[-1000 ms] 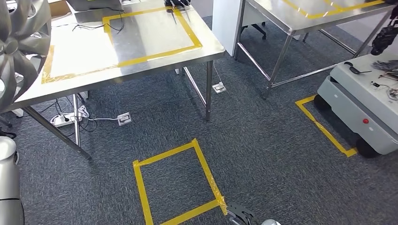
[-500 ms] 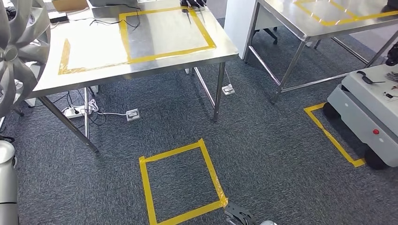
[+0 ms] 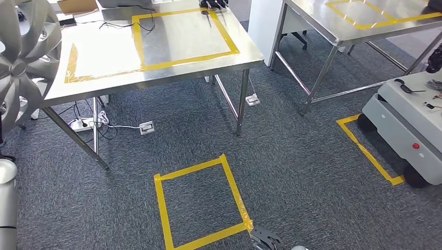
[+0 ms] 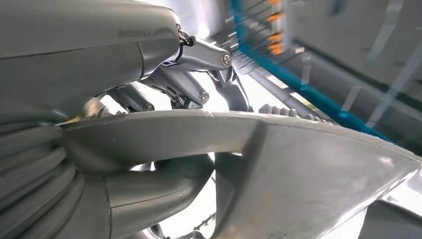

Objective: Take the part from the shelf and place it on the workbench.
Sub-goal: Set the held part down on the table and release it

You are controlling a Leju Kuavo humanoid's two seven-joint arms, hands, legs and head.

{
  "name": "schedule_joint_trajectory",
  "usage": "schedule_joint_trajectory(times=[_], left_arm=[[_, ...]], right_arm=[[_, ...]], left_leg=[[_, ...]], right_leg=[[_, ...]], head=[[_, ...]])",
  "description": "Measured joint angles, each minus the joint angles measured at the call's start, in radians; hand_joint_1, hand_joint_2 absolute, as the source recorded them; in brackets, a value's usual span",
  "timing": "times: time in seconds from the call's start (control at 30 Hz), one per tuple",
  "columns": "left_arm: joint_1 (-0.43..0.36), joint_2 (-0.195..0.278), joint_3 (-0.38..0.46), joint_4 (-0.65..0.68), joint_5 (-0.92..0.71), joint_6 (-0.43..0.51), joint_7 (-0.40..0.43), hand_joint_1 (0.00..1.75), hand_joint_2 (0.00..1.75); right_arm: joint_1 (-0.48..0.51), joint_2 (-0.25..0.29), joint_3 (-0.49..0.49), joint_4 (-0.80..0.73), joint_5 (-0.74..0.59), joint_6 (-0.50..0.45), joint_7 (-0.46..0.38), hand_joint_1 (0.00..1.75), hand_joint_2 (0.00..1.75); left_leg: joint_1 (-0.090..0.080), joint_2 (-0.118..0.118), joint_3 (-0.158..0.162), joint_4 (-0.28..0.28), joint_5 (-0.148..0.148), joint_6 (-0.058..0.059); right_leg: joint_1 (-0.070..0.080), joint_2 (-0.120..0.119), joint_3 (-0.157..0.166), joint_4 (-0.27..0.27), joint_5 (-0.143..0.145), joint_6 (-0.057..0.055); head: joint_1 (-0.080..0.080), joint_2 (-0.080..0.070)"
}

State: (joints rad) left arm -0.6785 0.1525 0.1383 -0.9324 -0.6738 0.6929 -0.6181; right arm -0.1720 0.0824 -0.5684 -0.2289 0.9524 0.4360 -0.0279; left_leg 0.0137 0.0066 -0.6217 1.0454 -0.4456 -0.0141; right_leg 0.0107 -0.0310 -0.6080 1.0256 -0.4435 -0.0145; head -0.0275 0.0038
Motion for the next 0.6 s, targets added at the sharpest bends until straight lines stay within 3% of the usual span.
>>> schedule_joint_trajectory(times=[0.1, 0.3, 0.43, 0.5, 0.6], left_arm=[[-0.008, -0.003, 0.025, 0.004, -0.091, 0.0, -0.011, 1.75, 1.75], [-0.025, -0.004, 0.057, 0.015, -0.112, 0.0, -0.01, 1.75, 1.75], [-0.028, -0.003, 0.066, 0.017, -0.114, 0.0, -0.007, 1.75, 1.75], [-0.031, -0.004, 0.067, 0.017, -0.115, 0.001, -0.006, 1.75, 1.75], [-0.033, -0.011, 0.069, 0.017, -0.124, 0.001, -0.006, 1.75, 1.75]], right_arm=[[0.003, 0.0, 0.0, 0.0, 0.0, 0.0, 0.0, 0.0, 0.0], [0.006, 0.001, 0.0, 0.0, 0.0, 0.0, 0.0, 0.0, 0.0], [0.007, 0.002, 0.0, 0.0, 0.0, 0.0, 0.0, 0.0, 0.0], [0.007, 0.002, 0.0, 0.0, 0.0, 0.0, 0.0, 0.0, 0.0], [0.012, 0.003, 0.0, 0.0, 0.0, 0.0, 0.001, 0.0, 0.0]], left_leg=[[0.0, 0.001, 0.0, 0.0, 0.0, -0.001], [-0.005, 0.002, -0.003, 0.001, -0.002, 0.005], [-0.001, -0.002, -0.001, -0.009, 0.001, 0.018], [0.005, -0.007, 0.006, -0.015, -0.004, 0.031], [0.006, -0.016, 0.008, -0.014, -0.014, 0.035]], right_leg=[[0.0, 0.0, -0.001, 0.001, 0.0, 0.0], [-0.005, -0.001, -0.002, 0.0, 0.001, 0.007], [-0.007, 0.002, -0.006, 0.017, 0.005, 0.018], [-0.009, 0.015, -0.039, 0.076, -0.029, 0.024], [-0.018, 0.026, -0.142, 0.265, -0.102, 0.034]], head=[[0.0, 0.0], [0.0, 0.0], [0.0, 0.0], [0.001, 0.0], [0.004, 0.0]])
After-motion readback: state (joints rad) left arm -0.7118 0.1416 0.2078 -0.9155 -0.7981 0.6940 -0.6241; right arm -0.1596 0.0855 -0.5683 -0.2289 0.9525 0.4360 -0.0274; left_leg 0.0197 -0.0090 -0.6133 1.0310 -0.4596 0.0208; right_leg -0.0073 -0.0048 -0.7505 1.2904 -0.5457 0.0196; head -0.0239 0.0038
